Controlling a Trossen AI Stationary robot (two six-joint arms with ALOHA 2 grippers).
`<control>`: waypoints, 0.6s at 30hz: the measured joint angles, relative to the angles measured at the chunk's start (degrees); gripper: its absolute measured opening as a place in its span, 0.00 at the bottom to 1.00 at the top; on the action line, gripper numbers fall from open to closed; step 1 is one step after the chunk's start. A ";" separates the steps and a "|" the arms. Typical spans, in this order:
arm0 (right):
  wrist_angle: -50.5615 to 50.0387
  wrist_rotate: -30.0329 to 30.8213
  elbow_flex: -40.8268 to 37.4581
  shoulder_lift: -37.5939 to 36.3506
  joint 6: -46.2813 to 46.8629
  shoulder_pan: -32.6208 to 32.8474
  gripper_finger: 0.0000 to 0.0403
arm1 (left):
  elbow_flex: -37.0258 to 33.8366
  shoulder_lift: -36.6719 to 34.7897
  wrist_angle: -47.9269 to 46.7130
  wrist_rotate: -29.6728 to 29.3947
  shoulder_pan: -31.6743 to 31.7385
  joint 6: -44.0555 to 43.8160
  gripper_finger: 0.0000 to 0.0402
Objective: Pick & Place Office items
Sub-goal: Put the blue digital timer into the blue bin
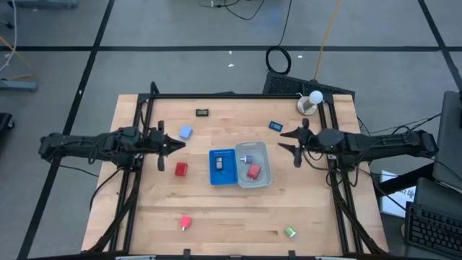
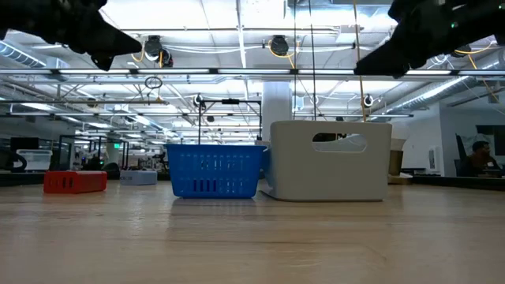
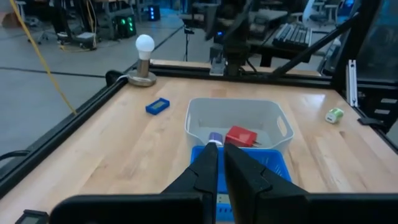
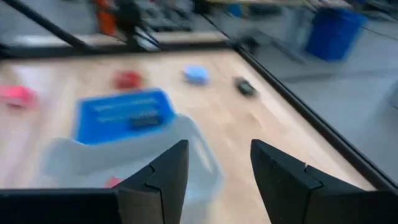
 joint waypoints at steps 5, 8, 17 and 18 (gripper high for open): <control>-0.51 6.15 -2.86 1.28 0.49 -0.02 0.41 | -2.04 -4.02 0.43 -0.04 0.02 0.27 0.06; 2.57 5.58 -5.20 1.58 -0.41 0.00 0.40 | -3.10 -5.70 0.42 -0.15 0.02 0.89 0.06; 2.91 15.25 -6.38 2.70 -0.40 -0.53 0.40 | -5.05 -9.90 -1.21 -4.34 0.02 1.16 0.06; 2.89 16.31 -6.38 3.26 0.11 -1.13 0.40 | -5.29 -10.36 -1.03 -4.81 0.02 1.11 0.06</control>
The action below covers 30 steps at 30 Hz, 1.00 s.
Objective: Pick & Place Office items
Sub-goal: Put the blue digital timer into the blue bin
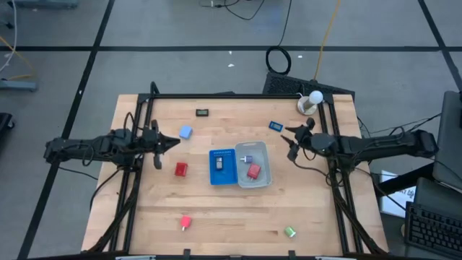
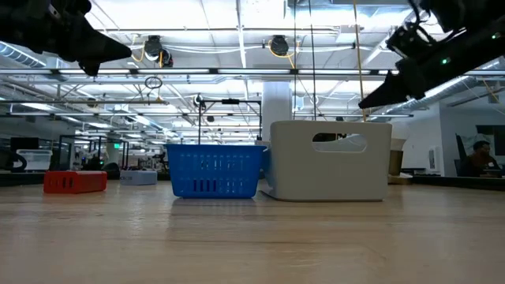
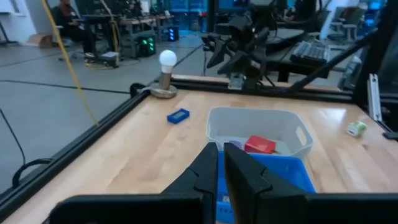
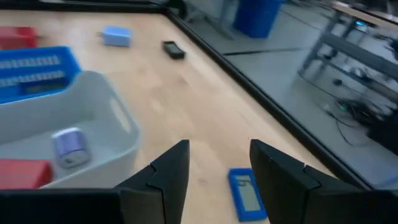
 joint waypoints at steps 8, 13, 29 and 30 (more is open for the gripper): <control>0.31 -0.59 0.00 7.38 3.03 -5.72 0.46 | -0.66 -0.34 0.39 -0.85 0.00 -1.31 0.06; 2.64 -6.73 0.02 13.40 4.04 -10.85 0.50 | -0.66 1.07 1.83 -0.83 0.00 -1.44 0.06; 15.36 -27.58 0.07 29.61 -3.41 -32.34 0.64 | -0.66 1.05 2.10 -0.78 0.00 -1.45 0.06; 16.22 -28.79 0.07 30.51 -4.35 -33.38 0.64 | -0.66 1.05 2.08 -0.80 0.00 -1.33 0.06</control>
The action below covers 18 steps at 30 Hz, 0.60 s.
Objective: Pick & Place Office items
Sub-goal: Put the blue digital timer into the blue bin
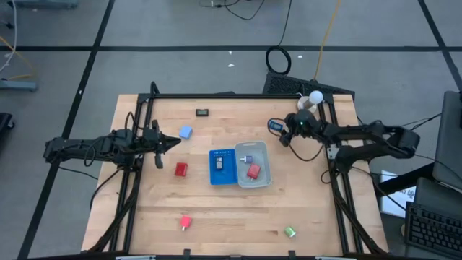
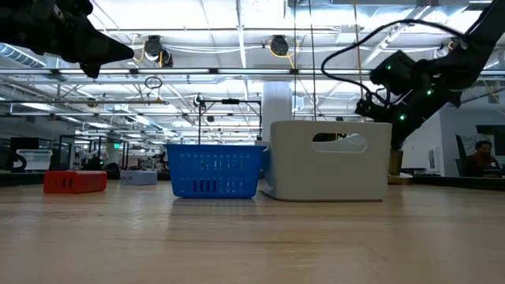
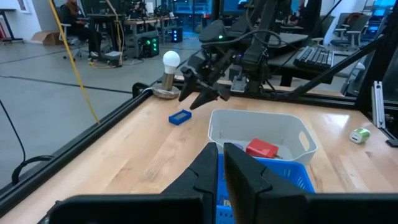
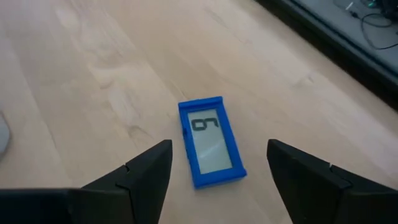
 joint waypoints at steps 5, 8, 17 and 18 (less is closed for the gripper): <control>4.41 -4.76 0.04 4.90 -1.48 -3.76 0.65 | 0.00 0.00 0.00 -0.01 0.00 0.24 0.06; 6.61 -4.81 0.04 7.86 -4.04 -4.49 0.64 | 0.00 0.00 -0.04 -0.01 0.00 0.24 0.06; 7.71 -8.29 2.34 14.82 -8.13 -4.89 0.63 | 0.00 0.00 -0.04 -0.06 0.00 0.22 0.06; 7.76 -8.62 2.74 15.49 -8.27 -4.89 0.63 | 0.00 0.00 -0.03 -0.20 0.00 0.20 0.06</control>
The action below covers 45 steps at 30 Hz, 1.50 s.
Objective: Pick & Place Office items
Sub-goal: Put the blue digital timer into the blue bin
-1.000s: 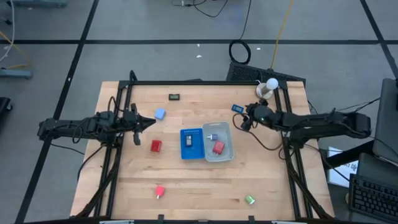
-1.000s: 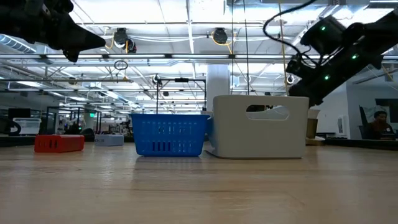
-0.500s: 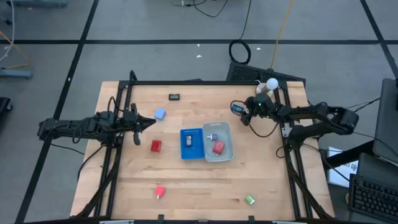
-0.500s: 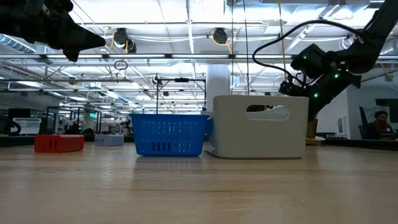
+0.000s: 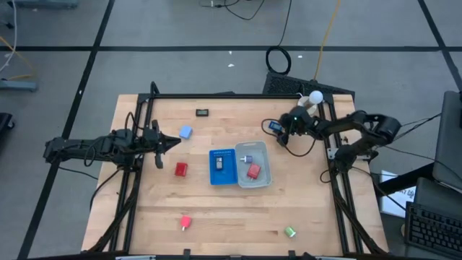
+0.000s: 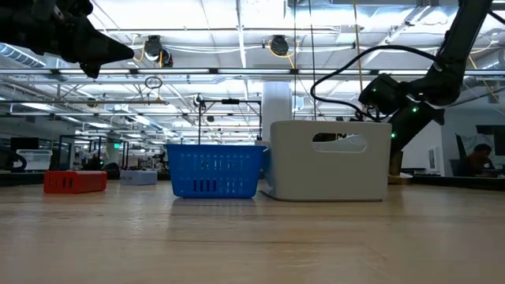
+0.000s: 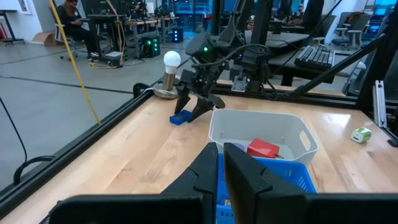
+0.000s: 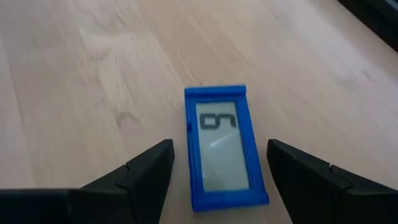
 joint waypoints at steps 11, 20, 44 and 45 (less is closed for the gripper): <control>-5.85 -1.42 0.78 0.06 0.57 -0.09 0.63 | 0.00 0.00 -0.01 -0.31 0.00 -0.04 0.06; -9.58 -1.91 0.69 -0.42 0.47 -0.07 0.61 | 0.00 0.00 -0.01 -0.31 0.00 -0.09 0.06; -9.53 -1.93 0.37 -5.40 0.44 0.11 0.39 | 0.07 2.11 -0.11 -0.34 0.00 -3.89 0.06; -9.83 -1.88 0.19 -6.56 0.43 0.11 0.38 | 0.07 2.62 -0.14 -0.34 0.00 -4.67 0.06</control>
